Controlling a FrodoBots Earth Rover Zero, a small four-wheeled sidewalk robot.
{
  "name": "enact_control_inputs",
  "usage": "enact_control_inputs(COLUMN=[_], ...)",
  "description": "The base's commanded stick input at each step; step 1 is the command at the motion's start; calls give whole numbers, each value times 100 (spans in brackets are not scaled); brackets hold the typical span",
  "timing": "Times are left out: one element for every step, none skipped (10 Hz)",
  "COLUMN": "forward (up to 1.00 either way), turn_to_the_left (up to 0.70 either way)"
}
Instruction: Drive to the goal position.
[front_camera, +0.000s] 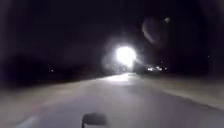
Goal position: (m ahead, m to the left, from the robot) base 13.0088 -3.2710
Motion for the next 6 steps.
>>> enact_control_inputs(forward=[100,100,100,100,100,100], turn_to_the_left=[0,0,0,0,0,0])
